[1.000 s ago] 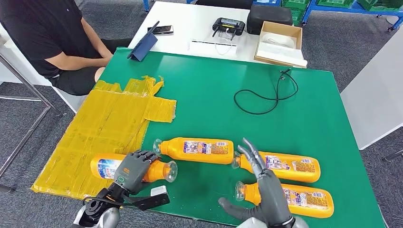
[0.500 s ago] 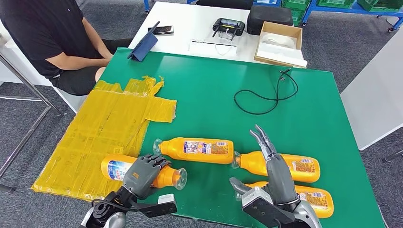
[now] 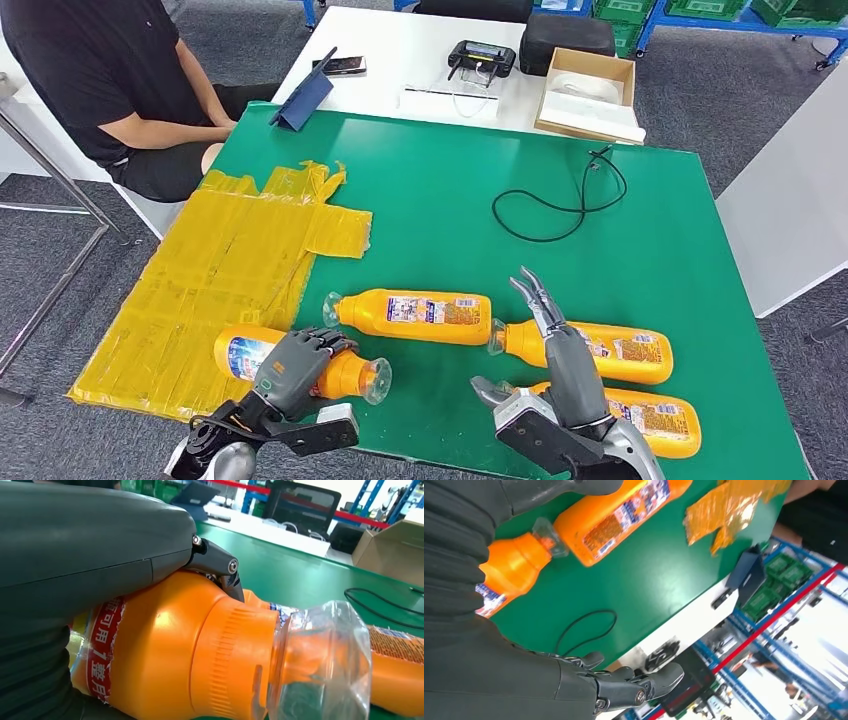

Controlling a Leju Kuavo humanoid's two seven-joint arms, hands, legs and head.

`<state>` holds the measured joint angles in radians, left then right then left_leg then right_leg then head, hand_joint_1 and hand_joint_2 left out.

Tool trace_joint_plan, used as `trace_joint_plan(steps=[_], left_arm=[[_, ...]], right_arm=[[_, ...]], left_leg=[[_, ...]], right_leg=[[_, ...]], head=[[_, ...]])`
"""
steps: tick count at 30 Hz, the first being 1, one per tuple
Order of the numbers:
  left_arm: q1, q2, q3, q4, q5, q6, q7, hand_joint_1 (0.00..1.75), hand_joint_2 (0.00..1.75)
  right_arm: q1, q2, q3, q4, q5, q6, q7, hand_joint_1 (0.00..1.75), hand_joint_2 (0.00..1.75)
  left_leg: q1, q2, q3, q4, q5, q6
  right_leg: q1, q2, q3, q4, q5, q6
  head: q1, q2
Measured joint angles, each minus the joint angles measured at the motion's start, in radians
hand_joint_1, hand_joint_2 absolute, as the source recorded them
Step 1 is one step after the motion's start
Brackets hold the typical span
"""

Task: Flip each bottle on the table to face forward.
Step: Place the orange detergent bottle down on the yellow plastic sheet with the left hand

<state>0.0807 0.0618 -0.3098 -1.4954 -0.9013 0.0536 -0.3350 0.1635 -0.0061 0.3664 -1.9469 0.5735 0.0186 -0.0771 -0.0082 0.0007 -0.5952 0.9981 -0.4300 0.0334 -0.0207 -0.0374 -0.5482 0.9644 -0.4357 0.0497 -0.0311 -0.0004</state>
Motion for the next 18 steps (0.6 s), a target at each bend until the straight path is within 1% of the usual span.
trace_joint_plan(steps=[4,8,12,13,16,17,18], left_arm=[[0.0,0.018,-0.005,0.014,0.033,-0.012,-0.002,1.75,1.75],[0.008,0.046,-0.014,0.021,0.066,-0.001,-0.027,1.75,1.75],[0.011,0.063,-0.024,0.024,0.072,0.008,-0.032,1.75,1.75],[0.011,0.065,-0.025,0.024,0.072,0.009,-0.031,1.31,1.75],[0.013,0.071,-0.03,0.027,0.066,0.012,-0.025,0.0,0.44],[0.015,0.074,-0.034,0.03,0.059,0.014,-0.018,0.0,0.0],[0.017,0.079,-0.04,0.035,0.048,0.015,-0.009,0.0,0.0]], right_arm=[[0.001,-0.012,0.033,0.001,0.012,0.0,-0.003,0.0,1.75],[0.009,-0.037,0.061,0.001,0.019,-0.006,-0.01,0.0,1.75],[0.01,-0.055,0.076,0.001,0.019,-0.011,-0.014,0.0,1.75],[0.01,-0.058,0.078,0.001,0.019,-0.011,-0.015,0.0,1.75],[0.01,-0.064,0.082,0.001,0.019,-0.013,-0.015,0.0,1.75],[0.01,-0.066,0.083,0.001,0.018,-0.014,-0.015,0.0,1.75],[0.01,-0.068,0.084,0.001,0.018,-0.014,-0.015,0.0,1.75]], left_leg=[[0.0,0.0,0.005,0.0,-0.001,-0.001],[0.0,-0.001,0.009,-0.001,-0.003,-0.003],[0.0,-0.001,0.012,-0.001,-0.004,-0.004],[0.0,-0.001,0.013,-0.001,-0.004,-0.004],[0.0,-0.001,0.014,-0.001,-0.004,-0.004],[0.001,-0.001,0.014,-0.001,-0.004,-0.004],[0.001,-0.001,0.013,-0.001,-0.004,-0.004]], right_leg=[[0.0,0.0,0.005,0.0,-0.001,-0.001],[0.0,0.0,0.009,0.0,-0.002,-0.001],[0.0,0.0,0.009,0.0,-0.003,-0.003],[0.0,0.0,0.009,0.0,-0.003,-0.003],[0.0,0.0,0.009,0.0,-0.003,-0.003],[0.0,0.0,0.01,0.0,-0.003,-0.003],[0.0,0.0,0.01,0.0,-0.002,-0.003]], head=[[0.0,0.0],[0.0,0.0],[0.0,0.0],[0.0,0.0],[0.0,0.0],[0.0,0.0],[0.0,0.0]])
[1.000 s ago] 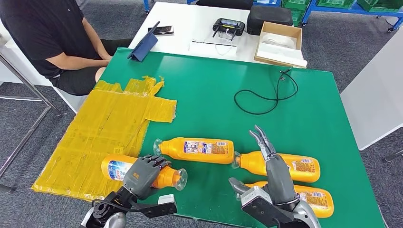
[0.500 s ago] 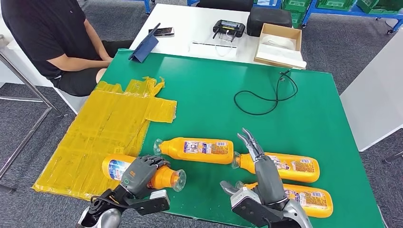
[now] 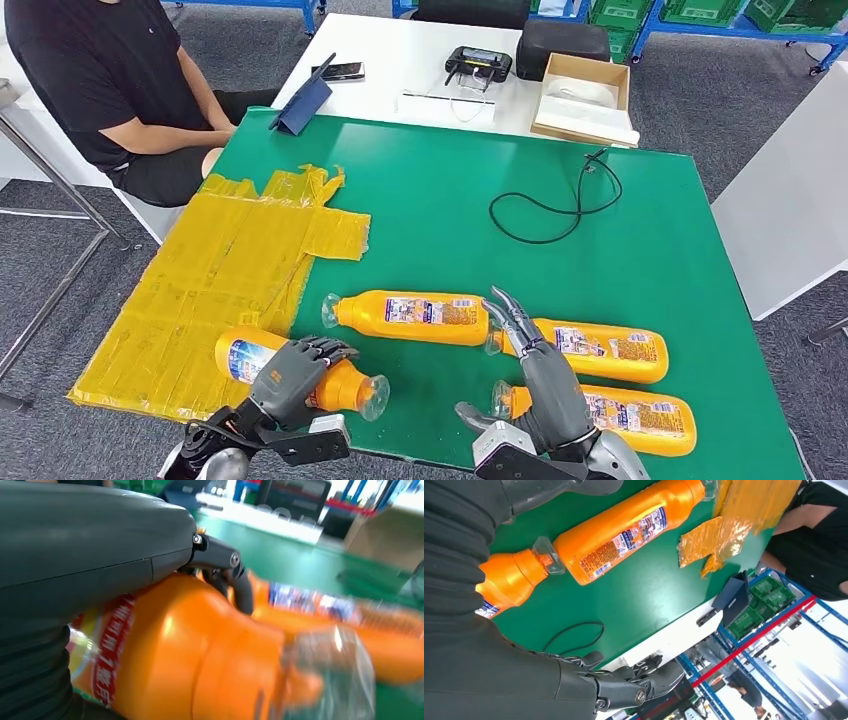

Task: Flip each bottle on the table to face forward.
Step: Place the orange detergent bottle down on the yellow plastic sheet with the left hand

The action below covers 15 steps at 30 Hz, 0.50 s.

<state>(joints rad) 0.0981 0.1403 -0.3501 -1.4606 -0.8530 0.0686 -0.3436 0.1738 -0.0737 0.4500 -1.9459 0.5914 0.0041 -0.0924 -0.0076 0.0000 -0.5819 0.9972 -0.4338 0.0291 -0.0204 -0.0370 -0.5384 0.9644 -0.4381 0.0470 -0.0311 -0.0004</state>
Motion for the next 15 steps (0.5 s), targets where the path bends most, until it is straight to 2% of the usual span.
trace_joint_plan(steps=[4,15], left_arm=[[0.004,0.016,-0.029,0.022,-0.03,-0.002,0.034,0.0,0.0],[0.001,0.039,-0.051,0.043,-0.022,-0.006,0.033,0.0,0.0]], right_arm=[[-0.001,-0.005,0.001,0.0,-0.003,0.0,-0.002,0.0,1.75],[-0.012,-0.014,0.002,0.0,-0.008,0.001,-0.003,0.0,1.75]], left_leg=[[0.0,0.001,-0.001,0.0,0.001,0.0],[0.0,0.001,-0.002,0.0,0.0,0.0]], right_leg=[[0.0,0.0,0.0,0.0,0.001,0.0],[0.0,0.0,0.0,0.0,0.0,0.0]], head=[[0.0,0.0],[0.0,0.0]])
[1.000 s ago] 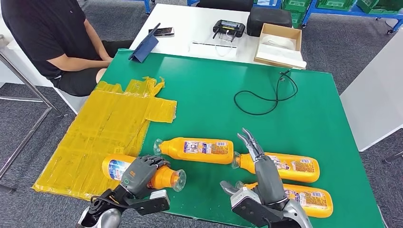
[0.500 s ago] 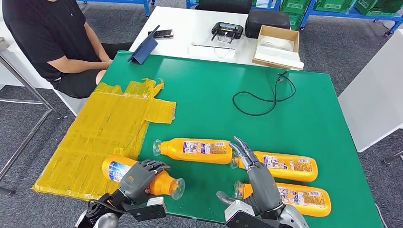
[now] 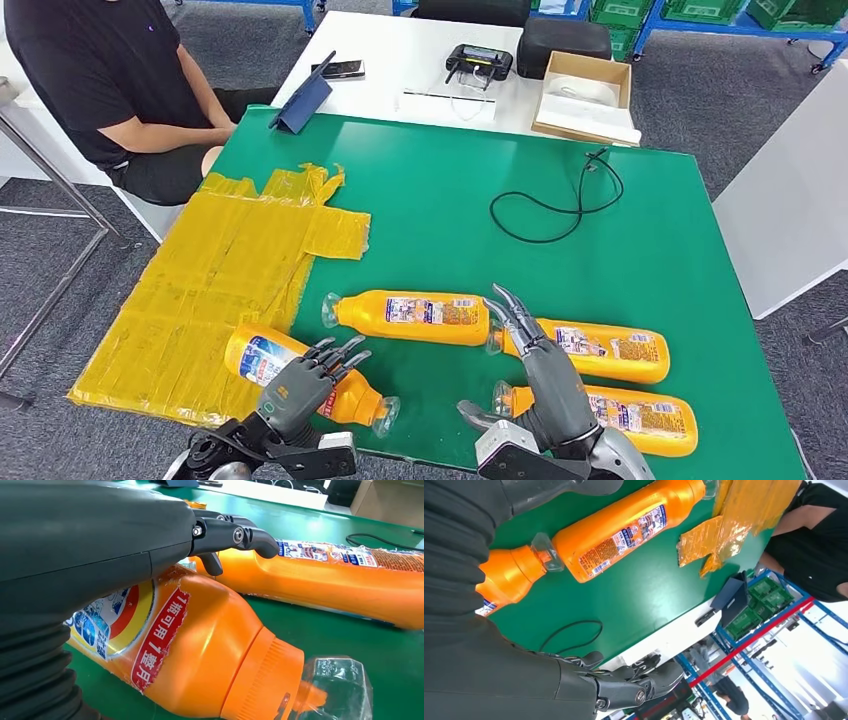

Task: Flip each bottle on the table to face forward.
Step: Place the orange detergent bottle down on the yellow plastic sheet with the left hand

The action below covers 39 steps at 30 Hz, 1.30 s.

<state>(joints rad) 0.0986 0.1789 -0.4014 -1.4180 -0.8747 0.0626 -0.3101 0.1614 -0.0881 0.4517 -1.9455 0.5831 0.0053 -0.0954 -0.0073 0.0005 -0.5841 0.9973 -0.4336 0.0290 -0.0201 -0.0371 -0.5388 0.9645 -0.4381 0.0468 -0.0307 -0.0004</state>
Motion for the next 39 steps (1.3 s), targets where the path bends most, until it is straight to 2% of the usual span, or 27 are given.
trace_joint_plan(steps=[15,18,20,22,24,26,29,33,34,38,39], left_arm=[[-0.009,0.017,-0.009,0.002,0.026,-0.008,-0.001,0.0,0.0],[-0.014,0.019,0.001,0.002,0.138,-0.057,-0.032,0.0,0.0],[-0.015,0.016,0.024,-0.002,0.288,-0.14,-0.068,0.0,0.0],[-0.023,-0.004,0.071,-0.013,0.497,-0.277,-0.069,0.0,0.0],[-0.037,-0.035,0.14,-0.027,0.779,-0.437,-0.012,0.0,0.0],[-0.048,-0.052,0.197,-0.038,1.006,-0.543,0.041,0.0,0.0],[-0.056,-0.058,0.254,-0.059,1.163,-0.612,0.057,0.0,0.0],[-0.058,-0.058,0.292,-0.095,1.243,-0.649,0.055,0.0,0.0],[-0.059,-0.058,0.296,-0.103,1.252,-0.652,0.055,0.0,0.0],[-0.06,-0.06,0.3,-0.127,1.273,-0.658,0.057,0.0,0.0],[-0.06,-0.062,0.3,-0.129,1.274,-0.658,0.057,0.0,0.0]], right_arm=[[-0.021,-0.001,0.002,0.005,-0.006,0.007,-0.002,0.0,1.75],[-0.034,-0.001,0.002,0.013,-0.011,0.014,0.003,0.0,1.75],[-0.054,-0.005,0.002,0.028,-0.007,0.023,0.028,0.0,1.75],[-0.1,-0.013,0.001,0.065,0.02,0.048,0.088,0.0,0.87],[-0.186,-0.028,-0.003,0.146,0.065,0.084,0.146,0.0,0.87],[-0.281,-0.042,-0.013,0.246,0.107,0.106,0.169,0.0,1.75],[-0.388,-0.047,-0.036,0.361,0.176,0.11,0.187,0.0,1.75],[-0.438,-0.035,-0.066,0.436,0.234,0.116,0.203,0.0,0.0],[-0.44,-0.032,-0.071,0.447,0.239,0.12,0.202,0.0,0.0],[-0.438,-0.026,-0.079,0.482,0.249,0.13,0.196,0.0,1.75],[-0.438,-0.025,-0.08,0.491,0.25,0.132,0.193,0.0,1.75]], left_leg=[[0.0,0.0,0.0,0.0,0.0,0.0],[0.0,0.0,0.0,0.0,0.0,0.0],[0.0,0.0,0.001,0.0,0.0,0.0],[0.0,0.0,0.0,0.0,0.001,0.0],[0.0,0.002,-0.002,0.0,0.004,0.001],[0.0,0.003,-0.007,0.001,0.008,0.002],[0.0,0.001,-0.013,0.001,0.013,0.004],[0.0,0.0,-0.016,0.001,0.013,0.005],[0.0,0.0,-0.018,0.001,0.013,0.005],[0.0,0.0,-0.022,0.001,0.013,0.005],[0.0,0.0,-0.022,0.001,0.013,0.005]], right_leg=[[0.0,0.0,0.0,0.0,0.0,0.0],[0.0,0.0,0.001,0.0,0.0,0.0],[0.0,0.0,0.001,0.0,0.0,0.0],[0.0,0.0,0.0,0.0,0.001,0.0],[0.0,0.001,-0.003,0.0,0.003,0.0],[0.0,0.001,-0.008,0.0,0.007,0.001],[0.0,0.0,-0.013,0.0,0.01,0.003],[0.0,-0.001,-0.015,0.001,0.011,0.002],[0.0,-0.001,-0.016,0.001,0.011,0.002],[0.0,-0.001,-0.02,0.001,0.011,0.002],[0.0,-0.001,-0.02,0.001,0.011,0.002]], head=[[0.0,0.0],[0.0,0.0],[0.0,0.0],[0.0,0.0],[0.0,0.0],[0.0,0.0],[0.0,0.0],[0.0,0.0],[0.0,0.0],[0.0,0.0],[0.0,0.0]])
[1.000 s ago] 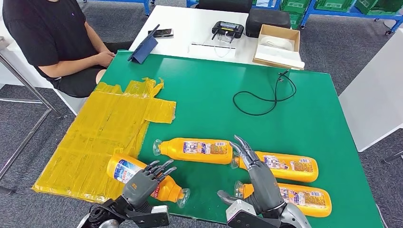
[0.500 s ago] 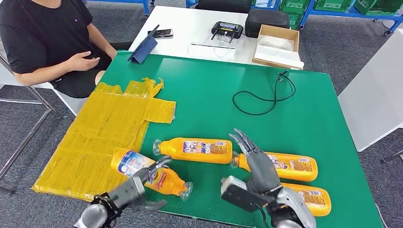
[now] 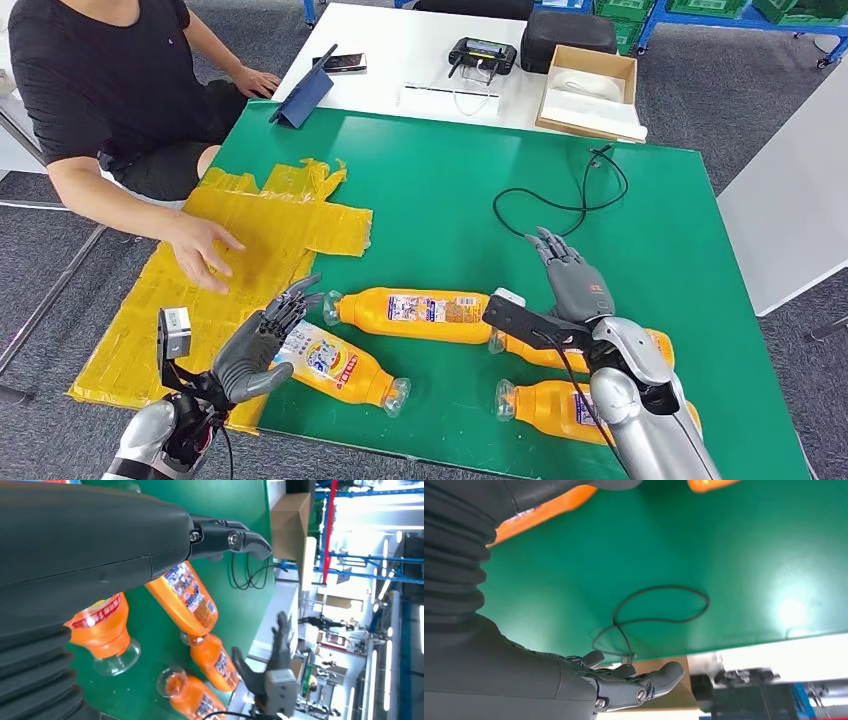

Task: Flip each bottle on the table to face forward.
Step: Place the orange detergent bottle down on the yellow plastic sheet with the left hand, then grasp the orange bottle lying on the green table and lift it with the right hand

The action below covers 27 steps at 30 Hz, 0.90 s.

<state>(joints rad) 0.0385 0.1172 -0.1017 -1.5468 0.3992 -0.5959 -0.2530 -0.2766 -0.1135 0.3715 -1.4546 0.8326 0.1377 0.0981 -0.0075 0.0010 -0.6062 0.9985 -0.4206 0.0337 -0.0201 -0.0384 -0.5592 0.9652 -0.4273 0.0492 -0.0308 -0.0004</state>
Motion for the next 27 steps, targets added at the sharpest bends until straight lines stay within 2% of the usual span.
trace_joint_plan(steps=[5,15,19,27], left_arm=[[0.001,-0.008,-0.001,0.0,0.015,-0.003,-0.01,0.0,0.0],[0.008,-0.021,-0.001,0.019,0.003,-0.026,-0.045,0.0,0.0],[-0.009,-0.027,-0.001,0.045,0.0,-0.051,-0.054,0.0,0.0],[-0.083,-0.029,-0.003,0.107,0.02,-0.074,-0.03,0.0,0.0]], right_arm=[[0.0,0.008,-0.002,0.054,-0.005,0.012,-0.028,0.0,1.75],[0.001,0.073,0.017,0.135,0.01,0.009,-0.053,0.0,1.75],[-0.015,0.12,0.048,0.185,-0.036,0.03,-0.066,0.0,1.75],[-0.131,0.216,0.146,0.315,-0.057,0.048,-0.024,0.0,1.75]], left_leg=[[0.0,0.0,-0.001,0.0,0.0,0.0],[0.0,0.0,-0.002,0.0,0.0,0.0],[0.0,0.001,-0.003,0.0,0.0,0.0],[0.001,0.001,-0.003,0.0,0.002,-0.002]], right_leg=[[0.0,0.0,-0.001,0.0,0.0,0.0],[0.0,0.0,-0.002,0.0,0.0,0.0],[0.0,0.001,-0.003,0.0,0.0,0.0],[0.0,0.001,-0.003,0.001,0.0,0.0]], head=[[0.0,0.0],[0.0,0.0],[0.0,0.0],[0.0,0.0]])
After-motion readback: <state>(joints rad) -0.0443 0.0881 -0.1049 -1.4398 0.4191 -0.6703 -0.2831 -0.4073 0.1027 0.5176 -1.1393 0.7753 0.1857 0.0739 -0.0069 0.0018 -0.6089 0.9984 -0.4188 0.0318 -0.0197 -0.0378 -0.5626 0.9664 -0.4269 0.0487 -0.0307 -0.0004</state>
